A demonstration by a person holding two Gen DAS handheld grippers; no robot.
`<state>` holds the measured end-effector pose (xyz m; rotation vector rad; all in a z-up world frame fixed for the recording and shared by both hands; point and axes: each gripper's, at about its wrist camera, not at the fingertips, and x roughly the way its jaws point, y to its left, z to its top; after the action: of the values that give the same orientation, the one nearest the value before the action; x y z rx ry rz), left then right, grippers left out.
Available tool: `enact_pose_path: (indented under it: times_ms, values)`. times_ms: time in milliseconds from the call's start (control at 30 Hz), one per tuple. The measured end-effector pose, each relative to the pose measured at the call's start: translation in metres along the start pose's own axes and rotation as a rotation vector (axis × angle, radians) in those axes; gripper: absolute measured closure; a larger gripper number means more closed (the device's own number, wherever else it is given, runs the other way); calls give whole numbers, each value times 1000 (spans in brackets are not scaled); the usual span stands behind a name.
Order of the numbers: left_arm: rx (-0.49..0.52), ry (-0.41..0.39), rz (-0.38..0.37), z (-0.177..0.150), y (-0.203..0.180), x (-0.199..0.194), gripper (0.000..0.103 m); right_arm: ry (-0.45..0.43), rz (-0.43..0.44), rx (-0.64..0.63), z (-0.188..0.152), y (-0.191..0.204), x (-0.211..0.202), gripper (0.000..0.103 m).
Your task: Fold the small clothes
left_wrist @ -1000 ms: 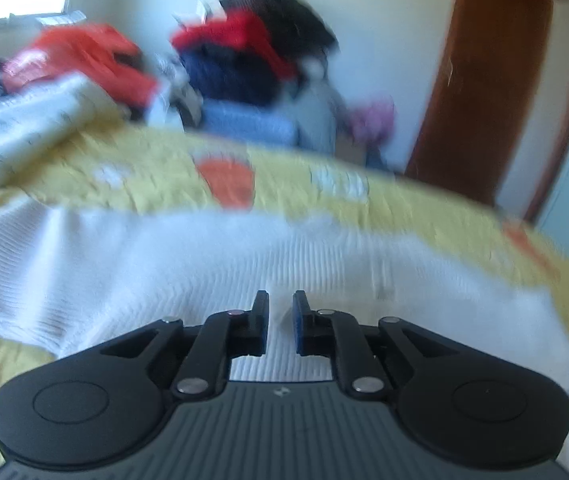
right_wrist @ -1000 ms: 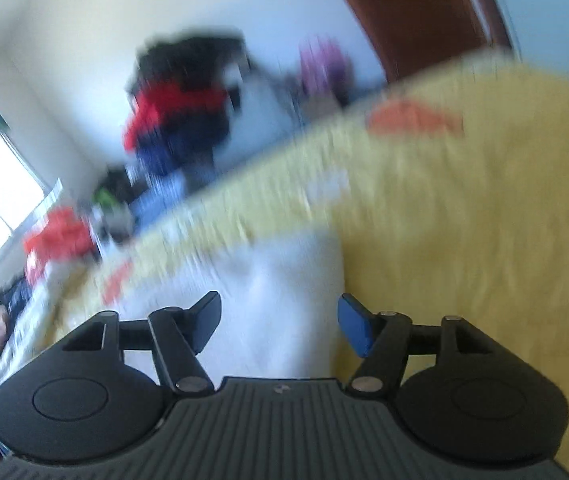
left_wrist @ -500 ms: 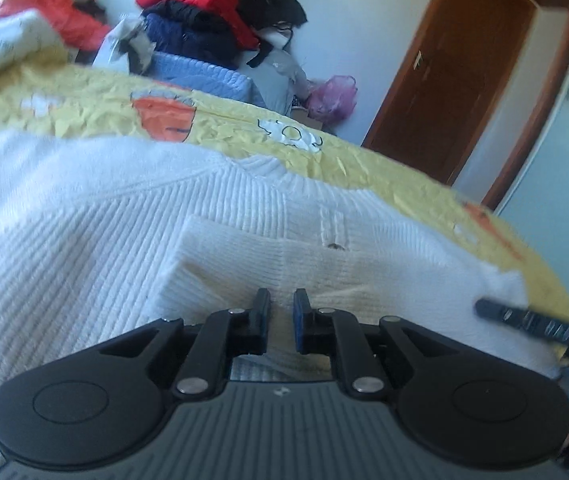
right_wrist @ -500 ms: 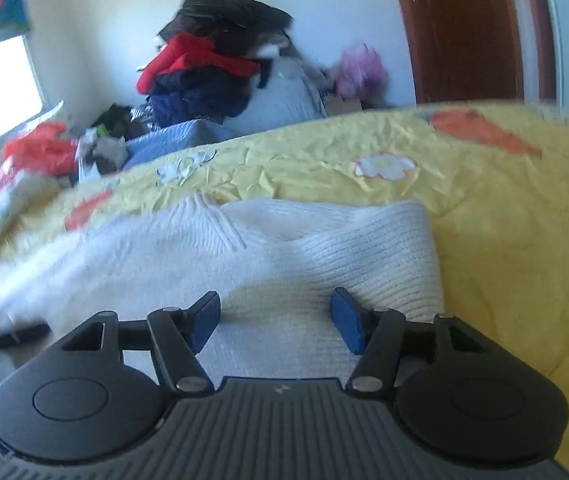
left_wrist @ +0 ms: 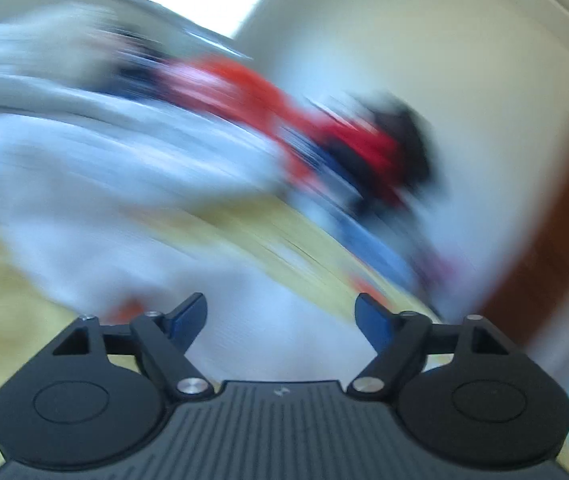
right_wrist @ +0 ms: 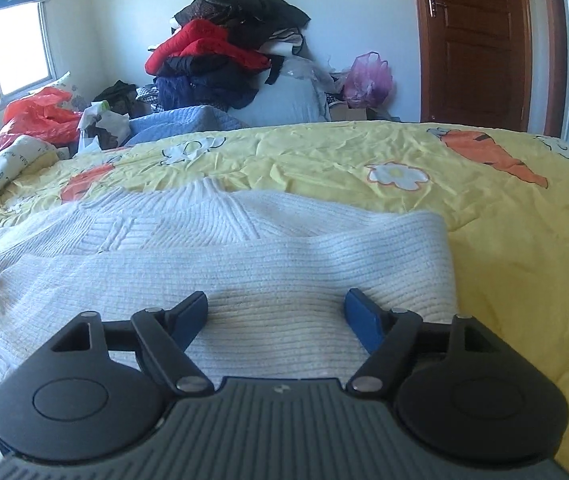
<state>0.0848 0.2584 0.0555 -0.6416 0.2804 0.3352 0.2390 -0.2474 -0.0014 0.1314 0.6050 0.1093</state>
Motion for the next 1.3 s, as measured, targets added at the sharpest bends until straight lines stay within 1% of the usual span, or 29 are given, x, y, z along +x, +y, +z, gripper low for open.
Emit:
enact_pose_path:
  times_ms: [67, 133, 200, 233, 267, 300, 333, 367, 400, 433, 467, 500, 533, 567, 600, 633, 667, 733, 767, 833, 900, 933, 1033, 1100, 1167, 1200, 1267, 1300]
  values:
    - [-154, -42, 97, 26, 50, -2, 21, 0, 2, 1, 0, 0, 0, 24]
    - [-320, -84, 175, 42, 95, -7, 21, -1, 5, 3, 0, -1, 0, 23]
    - [-442, -106, 186, 48, 126, -10, 22, -2, 6, 4, 0, -1, 0, 23]
    - [-476, -101, 174, 49, 136, -8, 22, -2, 6, 4, 0, -1, 0, 23]
    - [-486, -92, 170, 49, 142, -5, 22, -2, 5, 3, 0, -1, 0, 23]
    - [-476, -84, 173, 49, 144, -2, 22, -2, 5, 3, 0, -1, 0, 23]
    - [-457, -65, 158, 50, 147, 3, 22, -2, 5, 3, 0, -2, 0, 23]
    - [-427, -37, 141, 49, 146, 10, 25, -2, 6, 4, 0, -2, 0, 23]
    - [-401, -26, 151, 47, 143, 15, 38, -2, 6, 4, 0, -1, 0, 23]
    - [-367, -24, 164, 46, 140, 20, 44, -2, 6, 3, 0, -1, 0, 23]
    - [-329, -17, 173, 46, 137, 26, 47, -2, 6, 3, 0, -2, 0, 23]
    - [-296, -11, 191, 47, 134, 33, 47, -2, 6, 3, 0, -2, 0, 23]
    - [-257, -1, 227, 47, 131, 39, 48, -2, 6, 2, 0, -1, 0, 23]
    - [-224, 9, 257, 48, 131, 45, 57, -2, 7, 3, 0, -2, 0, 23]
    - [-199, 17, 273, 51, 137, 48, 69, -2, 8, 5, 0, -2, 0, 23]
    - [-177, 21, 286, 53, 135, 53, 74, -3, 10, 7, 0, -2, 0, 23]
    - [-155, 18, 296, 55, 133, 54, 81, -4, 11, 10, 0, -3, -1, 23]
    - [-125, 0, 292, 57, 126, 50, 88, -5, 15, 15, 0, -4, -1, 23]
    - [-101, -18, 296, 59, 119, 46, 90, -5, 15, 16, 0, -4, -1, 23]
    - [-75, -56, 292, 60, 102, 35, 91, -6, 18, 18, 0, -5, -2, 23]
    - [-75, -97, 219, 60, 77, 19, 91, -6, 19, 20, 0, -5, -2, 23]
    - [-56, -116, 176, 59, 58, 15, 91, -7, 21, 21, 0, -5, -3, 22]
    - [60, -117, 33, 39, -14, 11, 91, -7, 20, 21, 0, -5, -4, 22]
    - [146, -94, -80, 14, -64, 9, 91, -8, 21, 22, 0, -5, -3, 22]
    - [219, -37, -198, -21, -107, 7, 91, -8, 21, 24, 0, -5, -4, 22]
    - [238, -1, -241, -39, -124, 7, 91, -9, 23, 26, 0, -5, -4, 22]
    - [252, 102, -301, -77, -150, 12, 91, -9, 25, 28, 0, -6, -5, 22]
    - [252, 155, -316, -96, -160, 14, 91, -10, 26, 29, 0, -6, -5, 22]
